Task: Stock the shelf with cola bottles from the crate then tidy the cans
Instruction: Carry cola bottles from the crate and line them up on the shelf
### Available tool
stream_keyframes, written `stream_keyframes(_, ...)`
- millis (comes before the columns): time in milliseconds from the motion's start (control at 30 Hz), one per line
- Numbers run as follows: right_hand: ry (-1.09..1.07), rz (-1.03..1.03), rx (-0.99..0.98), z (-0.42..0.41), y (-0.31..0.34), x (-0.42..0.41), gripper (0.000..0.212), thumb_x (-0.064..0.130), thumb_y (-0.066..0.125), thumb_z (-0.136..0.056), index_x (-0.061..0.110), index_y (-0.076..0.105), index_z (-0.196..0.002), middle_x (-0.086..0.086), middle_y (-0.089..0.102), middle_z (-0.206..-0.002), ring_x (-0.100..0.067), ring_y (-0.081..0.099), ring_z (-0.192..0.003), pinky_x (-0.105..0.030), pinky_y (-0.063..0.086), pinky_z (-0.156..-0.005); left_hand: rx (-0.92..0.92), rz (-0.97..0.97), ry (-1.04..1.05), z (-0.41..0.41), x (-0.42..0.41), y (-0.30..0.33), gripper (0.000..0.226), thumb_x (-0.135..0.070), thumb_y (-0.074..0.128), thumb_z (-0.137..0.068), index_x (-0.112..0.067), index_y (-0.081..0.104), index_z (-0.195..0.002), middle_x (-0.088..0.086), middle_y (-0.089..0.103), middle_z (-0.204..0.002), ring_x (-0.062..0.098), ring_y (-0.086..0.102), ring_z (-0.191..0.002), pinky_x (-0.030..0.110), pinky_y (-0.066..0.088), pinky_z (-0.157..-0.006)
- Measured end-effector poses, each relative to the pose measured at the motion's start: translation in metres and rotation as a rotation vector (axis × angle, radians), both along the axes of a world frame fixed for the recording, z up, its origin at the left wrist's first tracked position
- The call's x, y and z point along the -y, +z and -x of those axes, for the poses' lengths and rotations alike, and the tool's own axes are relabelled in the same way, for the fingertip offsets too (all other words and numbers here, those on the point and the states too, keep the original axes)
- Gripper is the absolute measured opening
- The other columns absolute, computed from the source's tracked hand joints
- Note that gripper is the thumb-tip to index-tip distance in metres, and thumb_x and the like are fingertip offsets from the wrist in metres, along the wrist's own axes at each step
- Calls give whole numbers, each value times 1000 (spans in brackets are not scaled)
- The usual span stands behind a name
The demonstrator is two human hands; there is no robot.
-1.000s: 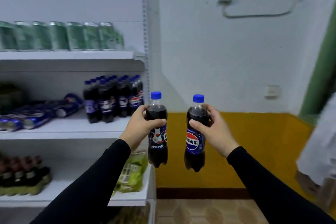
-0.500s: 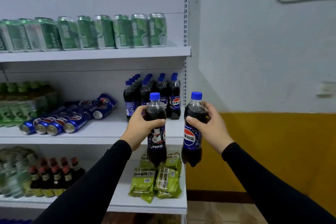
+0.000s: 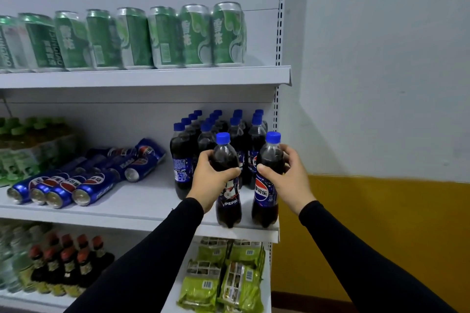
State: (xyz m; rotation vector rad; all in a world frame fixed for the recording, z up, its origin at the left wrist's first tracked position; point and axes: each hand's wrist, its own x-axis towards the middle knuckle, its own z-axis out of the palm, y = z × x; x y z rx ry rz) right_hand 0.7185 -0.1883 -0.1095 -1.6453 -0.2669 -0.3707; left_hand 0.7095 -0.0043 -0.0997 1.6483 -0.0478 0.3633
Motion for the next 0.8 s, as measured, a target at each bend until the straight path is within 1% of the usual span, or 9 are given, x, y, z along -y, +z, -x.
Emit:
stream_keyframes(133, -35, 44, 17, -19, -6, -10, 59, 21, 77, -81, 35, 44, -128, 29, 53, -106, 13, 51, -95, -10, 41, -77, 13, 8, 8, -27, -1, -6, 64, -9, 82, -74, -22, 43, -122, -6, 61, -109, 7, 62, -98, 20, 48, -73)
stream_keyframes(233, -68, 40, 21, -30, -6, -20, 58, 21, 77, -81, 36, 43, -126, 28, 53, -105, 12, 52, -95, -11, 43, -77, 30, -14, -8, -43, -4, -9, 64, -10, 83, -73, -25, 43, -120, -9, 61, -108, 3, 60, -98, 17, 45, -73)
stream_keyframes(333, -77, 45, 13, -38, -6, -29, 61, 21, 77, -81, 32, 44, -130, 27, 53, -106, 11, 53, -95, -11, 44, -79, 45, -22, -35, -54, -3, -13, 64, -13, 82, -73, -26, 43, -122, -12, 60, -109, 1, 59, -99, 19, 47, -77)
stream_keyframes(400, -88, 56, 17, -42, -8, -33, 62, 22, 77, -81, 32, 43, -132, 28, 52, -108, 13, 51, -97, -11, 43, -81, 52, -17, -39, -58, -2, -17, 63, -14, 81, -74, -29, 42, -122, -15, 59, -108, 4, 58, -102, 23, 48, -83)
stream_keyframes(467, -89, 75, 22, -44, -9, -36, 62, 25, 76, -82, 33, 41, -134, 30, 51, -110, 17, 49, -97, -8, 41, -81, 56, -33, -38, -63, -2, -19, 63, -18, 80, -76, -29, 41, -124, -14, 58, -110, 8, 58, -106, 26, 48, -87)
stream_keyframes(600, -68, 126, 22, -44, -14, -32, 66, 29, 74, -84, 39, 36, -137, 34, 48, -114, 13, 50, -103, -8, 44, -84, 79, -156, -23, -62, -5, -25, 71, -26, 77, -80, -25, 35, -137, -9, 55, -121, 10, 55, -111, 17, 44, -83)
stream_keyframes(700, -51, 164, 26, -42, -21, -31, 81, 29, 74, -84, 38, 25, -147, 30, 42, -128, 11, 44, -113, -10, 40, -92, 90, -257, -3, -59, -7, -37, 85, -33, 77, -76, -30, 27, -145, -6, 52, -134, 11, 53, -120, 30, 48, -98)
stream_keyframes(733, -51, 169, 8, -41, -24, -29, 85, 29, 74, -84, 35, 21, -150, 28, 40, -130, 8, 42, -116, -12, 39, -93, 86, -285, 13, -57, -8, -42, 87, -34, 77, -75, -31, 26, -146, -5, 52, -136, 12, 53, -123, 34, 48, -102)
stream_keyframes(800, -45, 187, -38, -40, -36, -24, 86, 32, 76, -82, 34, 22, -150, 23, 41, -130, 3, 42, -117, -12, 40, -89, 73, -343, 58, -49, -11, -53, 83, -30, 77, -75, -30, 30, -144, -3, 52, -133, 14, 52, -123, 37, 47, -103)
